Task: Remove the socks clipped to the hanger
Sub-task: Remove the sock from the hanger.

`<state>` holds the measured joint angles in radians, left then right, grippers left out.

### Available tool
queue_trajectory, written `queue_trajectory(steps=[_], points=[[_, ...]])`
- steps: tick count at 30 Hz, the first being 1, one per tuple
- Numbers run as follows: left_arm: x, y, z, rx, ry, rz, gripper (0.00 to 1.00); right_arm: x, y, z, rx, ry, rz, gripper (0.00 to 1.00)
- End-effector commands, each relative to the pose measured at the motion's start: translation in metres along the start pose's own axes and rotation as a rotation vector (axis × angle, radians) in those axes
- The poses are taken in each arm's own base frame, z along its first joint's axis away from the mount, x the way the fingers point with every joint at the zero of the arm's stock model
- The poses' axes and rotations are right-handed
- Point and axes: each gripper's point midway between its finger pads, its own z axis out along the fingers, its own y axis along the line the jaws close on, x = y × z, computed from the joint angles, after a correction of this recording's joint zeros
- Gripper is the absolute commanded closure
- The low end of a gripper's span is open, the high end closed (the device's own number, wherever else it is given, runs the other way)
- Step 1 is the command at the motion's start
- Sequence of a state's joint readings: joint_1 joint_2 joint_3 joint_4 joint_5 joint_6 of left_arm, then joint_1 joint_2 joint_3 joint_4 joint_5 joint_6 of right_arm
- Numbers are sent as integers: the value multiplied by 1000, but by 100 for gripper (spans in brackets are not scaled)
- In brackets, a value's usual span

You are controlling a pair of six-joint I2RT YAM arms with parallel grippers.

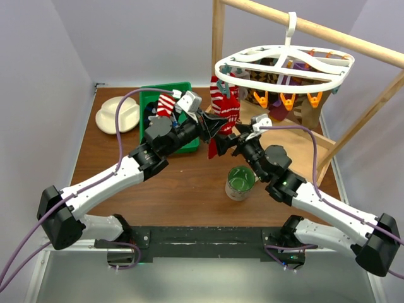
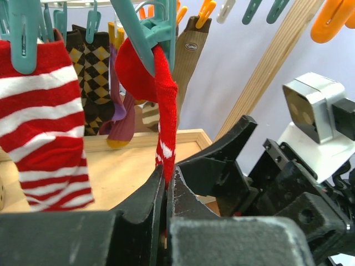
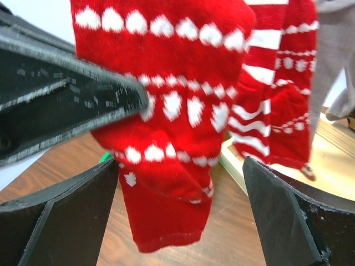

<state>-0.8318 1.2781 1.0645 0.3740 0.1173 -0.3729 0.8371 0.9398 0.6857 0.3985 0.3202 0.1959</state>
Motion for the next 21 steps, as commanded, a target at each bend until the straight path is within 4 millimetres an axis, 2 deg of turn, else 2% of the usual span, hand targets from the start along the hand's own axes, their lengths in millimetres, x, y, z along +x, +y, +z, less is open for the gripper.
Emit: queue_trajectory(steps=[1,8,11,12,13,15,16,21], points=[[-11,-8,-5,20,-31,10,100,-42,17,11,-60,-118,18,2],[-10,-11,-5,32,-22,10,100,-42,14,19,-25,-127,41,2],[-10,-12,-5,33,-22,8,100,-43,12,19,-11,-139,57,9],[-9,-11,-5,32,-21,8,100,-44,12,19,-10,-142,60,15],[-10,-11,-5,31,-23,8,100,-45,12,18,-14,-145,61,28],[-11,-11,-4,32,-26,10,100,-40,12,18,-14,-137,63,47],[-12,-11,-4,33,-27,10,100,-40,11,17,-15,-138,65,68],[-14,-13,-1,40,-31,-1,100,-34,10,15,-11,-117,64,98]])
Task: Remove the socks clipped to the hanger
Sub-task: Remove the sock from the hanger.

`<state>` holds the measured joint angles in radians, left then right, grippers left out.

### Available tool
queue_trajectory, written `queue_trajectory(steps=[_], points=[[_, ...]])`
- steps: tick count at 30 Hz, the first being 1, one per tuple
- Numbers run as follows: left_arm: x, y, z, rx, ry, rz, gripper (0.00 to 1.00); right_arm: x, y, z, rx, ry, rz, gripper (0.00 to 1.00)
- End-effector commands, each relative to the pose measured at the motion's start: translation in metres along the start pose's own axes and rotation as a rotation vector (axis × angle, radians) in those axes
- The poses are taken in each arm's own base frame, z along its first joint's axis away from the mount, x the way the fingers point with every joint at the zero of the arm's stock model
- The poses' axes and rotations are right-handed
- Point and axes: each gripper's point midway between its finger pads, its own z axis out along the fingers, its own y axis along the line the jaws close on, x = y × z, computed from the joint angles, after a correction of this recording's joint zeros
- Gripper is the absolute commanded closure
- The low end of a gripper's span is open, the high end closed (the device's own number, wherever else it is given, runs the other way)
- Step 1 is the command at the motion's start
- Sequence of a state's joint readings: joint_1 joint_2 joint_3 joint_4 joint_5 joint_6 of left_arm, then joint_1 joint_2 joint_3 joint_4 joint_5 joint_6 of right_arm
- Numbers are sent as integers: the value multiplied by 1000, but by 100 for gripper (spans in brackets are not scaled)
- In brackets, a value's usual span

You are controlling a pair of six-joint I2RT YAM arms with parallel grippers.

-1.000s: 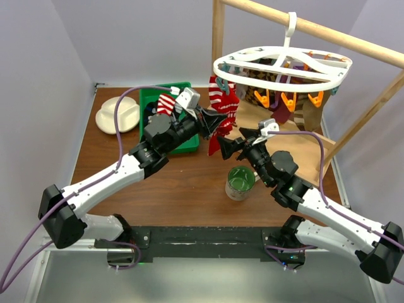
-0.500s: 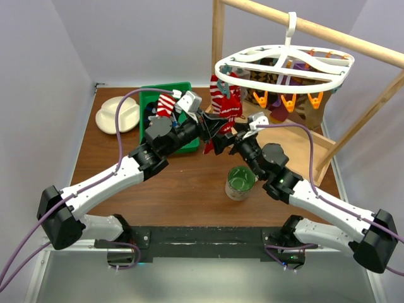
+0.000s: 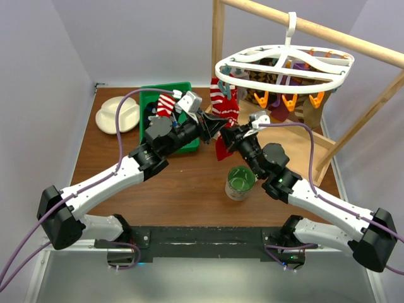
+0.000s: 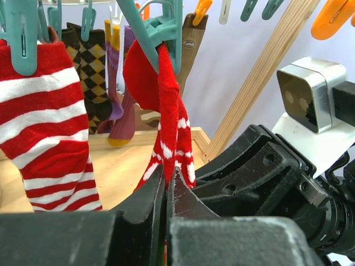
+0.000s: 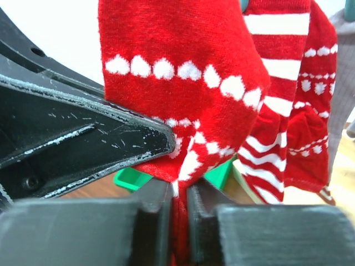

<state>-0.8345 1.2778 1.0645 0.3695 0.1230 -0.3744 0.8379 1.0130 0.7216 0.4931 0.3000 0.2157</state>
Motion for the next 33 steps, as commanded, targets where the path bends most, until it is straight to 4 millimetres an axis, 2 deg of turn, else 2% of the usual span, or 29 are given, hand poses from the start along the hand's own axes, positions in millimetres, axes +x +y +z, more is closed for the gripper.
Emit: queue_trajectory(steps=[1,5,11,12,13,21,28,33], points=[[-15,-11,1,33,-37,-1,100,-19,-2,0,21,-60,23,100],[-24,-15,3,46,-58,-10,94,-13,-2,-2,16,-45,33,100],[-42,-23,3,65,-93,-16,64,-5,-3,-4,11,-26,38,100],[-45,-24,2,67,-101,-15,57,-4,-3,-3,13,-24,37,100],[-51,-25,2,64,-115,-17,55,-4,-3,-3,13,-22,33,100],[-86,-22,0,11,-201,-12,47,-5,0,-1,4,-20,29,100],[-116,-19,11,-35,-251,32,42,-5,2,1,-3,-18,32,100],[-127,-12,20,-77,-268,52,41,-5,2,1,-4,-15,29,100]])
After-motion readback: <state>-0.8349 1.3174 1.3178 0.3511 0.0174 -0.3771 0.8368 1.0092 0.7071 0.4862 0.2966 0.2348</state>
